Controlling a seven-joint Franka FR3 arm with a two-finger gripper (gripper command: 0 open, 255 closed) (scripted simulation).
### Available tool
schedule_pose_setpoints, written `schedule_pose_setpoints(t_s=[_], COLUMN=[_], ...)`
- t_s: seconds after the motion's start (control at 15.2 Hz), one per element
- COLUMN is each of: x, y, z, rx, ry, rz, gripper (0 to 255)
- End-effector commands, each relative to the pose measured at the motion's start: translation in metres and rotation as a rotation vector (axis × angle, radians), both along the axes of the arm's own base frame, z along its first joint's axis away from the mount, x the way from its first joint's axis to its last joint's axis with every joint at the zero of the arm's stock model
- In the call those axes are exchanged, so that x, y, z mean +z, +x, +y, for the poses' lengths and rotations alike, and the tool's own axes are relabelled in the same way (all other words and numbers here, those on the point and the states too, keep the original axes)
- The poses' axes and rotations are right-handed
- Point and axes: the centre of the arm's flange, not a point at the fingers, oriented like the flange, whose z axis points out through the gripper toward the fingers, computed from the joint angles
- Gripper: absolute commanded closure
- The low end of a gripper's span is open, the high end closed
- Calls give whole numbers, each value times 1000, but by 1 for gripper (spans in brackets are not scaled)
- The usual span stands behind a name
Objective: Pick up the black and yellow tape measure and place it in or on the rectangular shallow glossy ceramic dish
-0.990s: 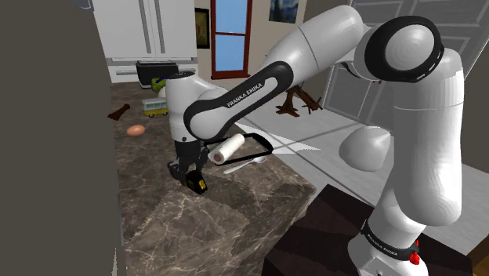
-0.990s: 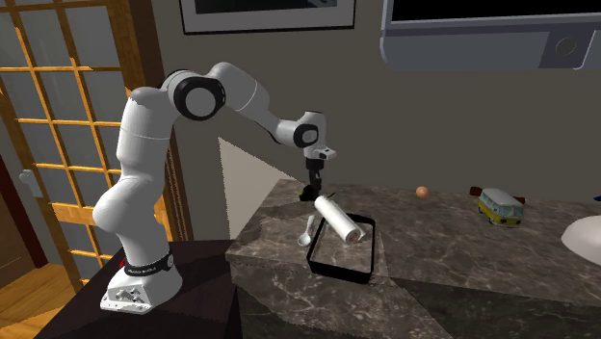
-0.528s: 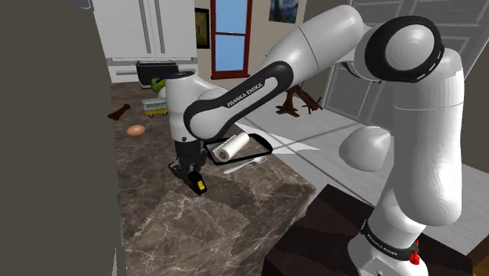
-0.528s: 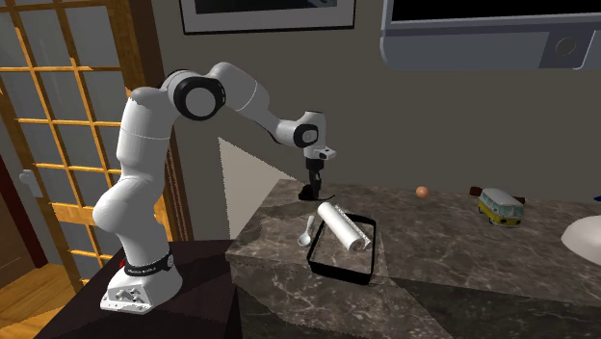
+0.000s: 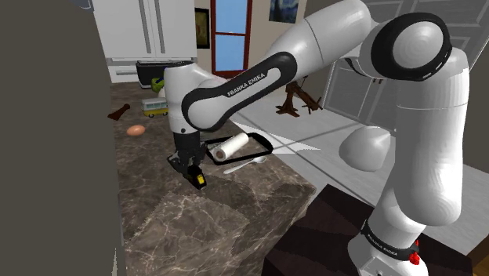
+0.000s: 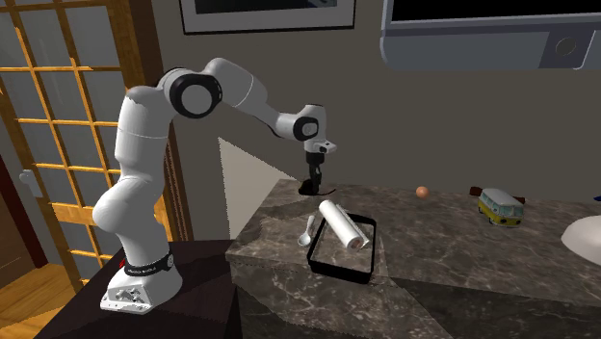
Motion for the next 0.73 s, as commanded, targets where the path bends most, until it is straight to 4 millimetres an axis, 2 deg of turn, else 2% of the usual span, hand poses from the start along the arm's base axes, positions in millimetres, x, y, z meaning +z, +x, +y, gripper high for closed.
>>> schedule_pose_setpoints(t_s=[0.0, 0.66], x=[11, 64], y=[-1, -1], z=[0, 0], rx=[0, 0], ry=[0, 0], rz=[0, 0], gripper=[255, 255])
